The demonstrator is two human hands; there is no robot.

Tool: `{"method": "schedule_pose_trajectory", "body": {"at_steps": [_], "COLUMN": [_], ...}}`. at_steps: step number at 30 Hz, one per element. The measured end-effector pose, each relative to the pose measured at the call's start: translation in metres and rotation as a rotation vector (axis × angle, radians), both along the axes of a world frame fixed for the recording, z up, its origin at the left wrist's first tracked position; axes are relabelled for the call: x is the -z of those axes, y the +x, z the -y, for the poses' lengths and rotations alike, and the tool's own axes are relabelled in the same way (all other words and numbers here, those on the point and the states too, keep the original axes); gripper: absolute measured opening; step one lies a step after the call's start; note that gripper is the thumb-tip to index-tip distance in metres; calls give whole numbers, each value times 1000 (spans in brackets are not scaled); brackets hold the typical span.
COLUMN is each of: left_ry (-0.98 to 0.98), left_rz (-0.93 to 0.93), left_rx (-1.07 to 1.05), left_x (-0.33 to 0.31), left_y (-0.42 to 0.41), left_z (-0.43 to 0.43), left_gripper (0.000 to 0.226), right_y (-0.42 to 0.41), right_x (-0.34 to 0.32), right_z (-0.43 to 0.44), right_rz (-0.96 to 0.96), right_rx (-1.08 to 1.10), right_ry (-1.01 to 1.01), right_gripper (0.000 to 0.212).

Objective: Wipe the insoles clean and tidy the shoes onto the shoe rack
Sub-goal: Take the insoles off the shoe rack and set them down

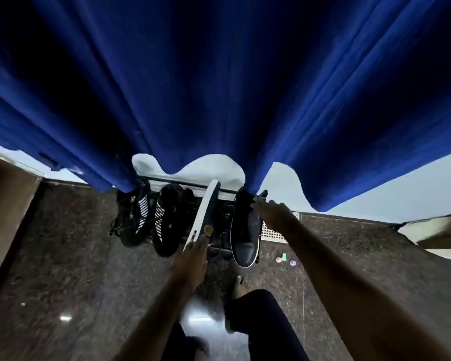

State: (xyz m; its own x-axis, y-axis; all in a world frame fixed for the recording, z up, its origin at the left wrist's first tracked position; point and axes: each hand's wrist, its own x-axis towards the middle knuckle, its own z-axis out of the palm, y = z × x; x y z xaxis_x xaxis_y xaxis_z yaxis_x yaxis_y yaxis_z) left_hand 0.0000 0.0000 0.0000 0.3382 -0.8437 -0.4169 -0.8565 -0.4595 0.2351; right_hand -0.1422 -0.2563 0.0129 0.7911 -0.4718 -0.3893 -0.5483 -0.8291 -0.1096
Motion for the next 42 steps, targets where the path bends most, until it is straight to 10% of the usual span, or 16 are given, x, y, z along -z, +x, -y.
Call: {"method": "schedule_pose_trajectory", "body": {"at_steps": [11, 20, 42], "left_ry": [140, 423, 353], "left_rz": [152, 267, 69], "left_rx": [320, 501, 249], "left_x": [93, 143, -38], "left_y": [-19, -9, 2], "left_z": [12, 42, 26], "left_gripper": [61, 37, 36], "right_y": [32, 22, -18], "right_x": [62, 104, -38], "right_z": [39, 54, -69], "right_rz": [-564, -219, -333], "right_rx": [-241, -266, 363], "right_ry": [-148, -290, 217], "right_gripper": [18, 27, 36]}}
